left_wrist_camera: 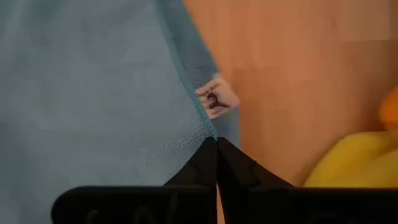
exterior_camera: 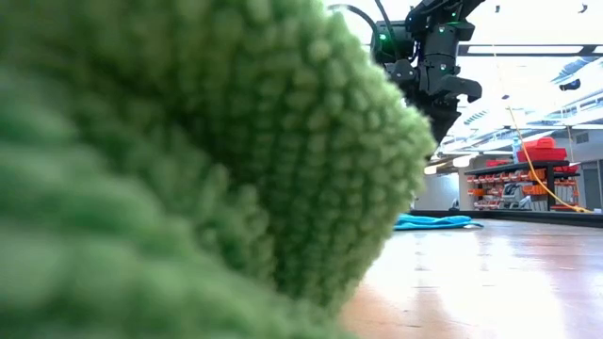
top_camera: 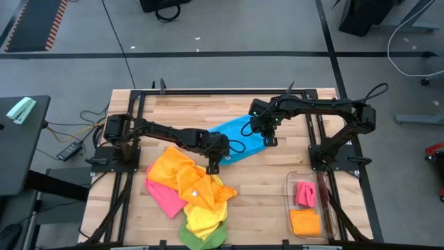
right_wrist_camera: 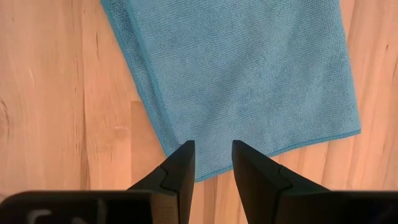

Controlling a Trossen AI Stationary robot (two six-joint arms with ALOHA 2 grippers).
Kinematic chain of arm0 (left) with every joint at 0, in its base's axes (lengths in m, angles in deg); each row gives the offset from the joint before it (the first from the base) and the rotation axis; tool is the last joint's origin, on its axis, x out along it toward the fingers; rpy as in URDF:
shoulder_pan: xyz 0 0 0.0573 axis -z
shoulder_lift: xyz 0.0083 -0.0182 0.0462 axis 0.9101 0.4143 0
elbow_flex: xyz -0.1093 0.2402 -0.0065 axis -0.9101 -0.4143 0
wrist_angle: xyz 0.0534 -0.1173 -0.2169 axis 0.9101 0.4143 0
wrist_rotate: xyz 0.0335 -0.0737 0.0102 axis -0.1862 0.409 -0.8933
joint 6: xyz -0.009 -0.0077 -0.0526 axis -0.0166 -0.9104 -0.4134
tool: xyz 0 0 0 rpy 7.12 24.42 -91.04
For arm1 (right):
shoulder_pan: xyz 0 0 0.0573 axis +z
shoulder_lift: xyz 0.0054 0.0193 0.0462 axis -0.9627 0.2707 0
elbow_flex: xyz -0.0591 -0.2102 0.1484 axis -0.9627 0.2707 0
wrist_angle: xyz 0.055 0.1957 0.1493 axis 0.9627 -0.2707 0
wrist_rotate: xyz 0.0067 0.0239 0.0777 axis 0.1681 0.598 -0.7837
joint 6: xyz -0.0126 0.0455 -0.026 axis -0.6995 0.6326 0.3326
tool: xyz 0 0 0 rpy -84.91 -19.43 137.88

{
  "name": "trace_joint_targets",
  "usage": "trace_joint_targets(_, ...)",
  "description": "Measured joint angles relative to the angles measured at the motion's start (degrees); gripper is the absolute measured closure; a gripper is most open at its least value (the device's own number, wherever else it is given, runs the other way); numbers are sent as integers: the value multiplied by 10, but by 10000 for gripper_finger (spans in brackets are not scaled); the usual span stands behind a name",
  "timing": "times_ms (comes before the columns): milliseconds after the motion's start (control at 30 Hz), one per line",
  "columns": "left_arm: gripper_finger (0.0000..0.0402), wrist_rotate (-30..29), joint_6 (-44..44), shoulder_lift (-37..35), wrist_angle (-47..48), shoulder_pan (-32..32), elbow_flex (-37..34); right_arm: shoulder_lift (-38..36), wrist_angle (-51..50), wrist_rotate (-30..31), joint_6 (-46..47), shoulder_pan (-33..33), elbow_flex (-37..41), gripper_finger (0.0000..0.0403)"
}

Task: Fold microfiber towels
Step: Fold the blue towel

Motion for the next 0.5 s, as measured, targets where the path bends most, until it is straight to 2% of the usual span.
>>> trace_joint_targets(133, 394, 45, -2, 7, -1, 0, 0, 0, 0, 0, -2, 0, 0, 288)
trace_joint_targets(500, 389, 47, -2, 43, -11, 12, -1, 0, 3, 0, 1, 0, 0, 288)
